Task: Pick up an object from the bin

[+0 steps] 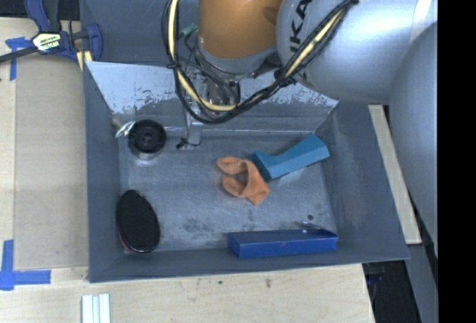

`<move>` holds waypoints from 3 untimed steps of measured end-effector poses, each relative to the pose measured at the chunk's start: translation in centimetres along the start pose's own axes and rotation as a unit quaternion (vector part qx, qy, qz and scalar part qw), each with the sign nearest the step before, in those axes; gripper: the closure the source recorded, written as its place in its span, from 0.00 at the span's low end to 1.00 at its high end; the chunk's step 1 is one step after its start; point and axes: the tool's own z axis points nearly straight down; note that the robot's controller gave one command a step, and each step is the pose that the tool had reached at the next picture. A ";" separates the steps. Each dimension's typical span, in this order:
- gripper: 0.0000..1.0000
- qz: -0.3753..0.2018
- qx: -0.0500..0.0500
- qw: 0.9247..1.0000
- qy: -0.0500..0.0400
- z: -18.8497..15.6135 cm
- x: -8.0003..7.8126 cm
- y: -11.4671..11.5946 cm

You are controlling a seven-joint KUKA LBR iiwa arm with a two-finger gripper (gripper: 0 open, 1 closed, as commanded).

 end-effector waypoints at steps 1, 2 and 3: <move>0.00 -0.152 -0.001 0.988 -0.004 -2.5 -0.3 0.6; 0.00 -0.074 0.000 0.997 -0.001 -3.1 1.0 0.4; 0.00 -0.034 -0.001 0.999 -0.001 -3.4 1.5 -2.4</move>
Offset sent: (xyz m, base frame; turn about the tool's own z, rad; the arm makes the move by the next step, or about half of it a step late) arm -0.0199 0.0046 0.0366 -0.0297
